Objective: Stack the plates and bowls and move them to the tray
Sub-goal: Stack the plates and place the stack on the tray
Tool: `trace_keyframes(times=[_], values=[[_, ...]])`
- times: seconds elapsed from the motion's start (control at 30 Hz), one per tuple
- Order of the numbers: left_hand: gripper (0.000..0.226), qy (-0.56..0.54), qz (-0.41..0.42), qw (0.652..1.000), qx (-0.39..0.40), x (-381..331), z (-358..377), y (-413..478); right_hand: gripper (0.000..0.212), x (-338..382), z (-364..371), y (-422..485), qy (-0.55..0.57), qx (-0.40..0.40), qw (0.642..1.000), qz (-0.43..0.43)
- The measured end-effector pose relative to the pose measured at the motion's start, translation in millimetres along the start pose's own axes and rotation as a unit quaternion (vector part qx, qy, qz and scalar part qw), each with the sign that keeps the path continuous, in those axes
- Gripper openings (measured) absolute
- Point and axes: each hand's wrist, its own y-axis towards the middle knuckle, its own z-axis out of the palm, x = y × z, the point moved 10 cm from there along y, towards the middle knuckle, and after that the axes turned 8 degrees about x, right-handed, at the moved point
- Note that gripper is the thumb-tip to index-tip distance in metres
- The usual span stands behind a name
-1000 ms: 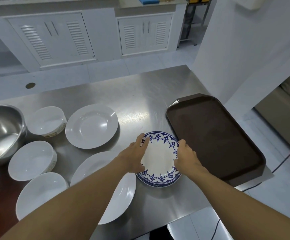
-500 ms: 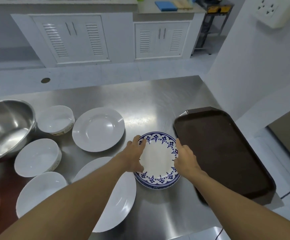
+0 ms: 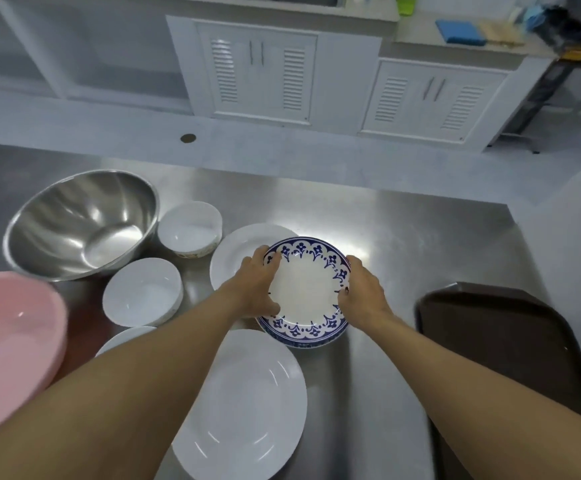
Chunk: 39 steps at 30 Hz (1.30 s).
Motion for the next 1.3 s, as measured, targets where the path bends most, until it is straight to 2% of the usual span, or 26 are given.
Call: trace_keyframes(times=[0.2,0.37,0.5,0.73,0.9,1.03,1.2,1.3], values=[[0.114,-0.021,-0.074,0.996,-0.033,55,-18,10,0.057,41,24,57,-0.042,0.034,0.998,-0.043],[0.113,-0.055,-0.108,0.992,-0.045,81,-19,16,0.034,51,39,89,-0.058,0.033,0.997,-0.049],[0.114,-0.055,-0.122,0.991,-0.031,91,-15,19,0.03,54,49,102,-0.07,0.038,0.996,-0.042],[0.112,-0.066,-0.118,0.991,0.008,92,-3,25,0.043,47,56,105,-0.119,0.038,0.992,-0.034],[0.104,-0.065,-0.097,0.993,0.001,80,1,30,0.04,35,44,98,-0.157,0.022,0.987,-0.013],[0.109,-0.018,-0.1,0.995,0.021,83,1,30,0.053,29,49,94,-0.131,0.036,0.991,-0.01],[0.11,-0.104,-0.114,0.987,0.051,88,13,25,0.07,24,62,91,-0.084,0.072,0.994,-0.006],[0.11,-0.093,-0.133,0.986,0.041,91,12,24,0.074,21,64,92,-0.068,0.094,0.993,0.011]])
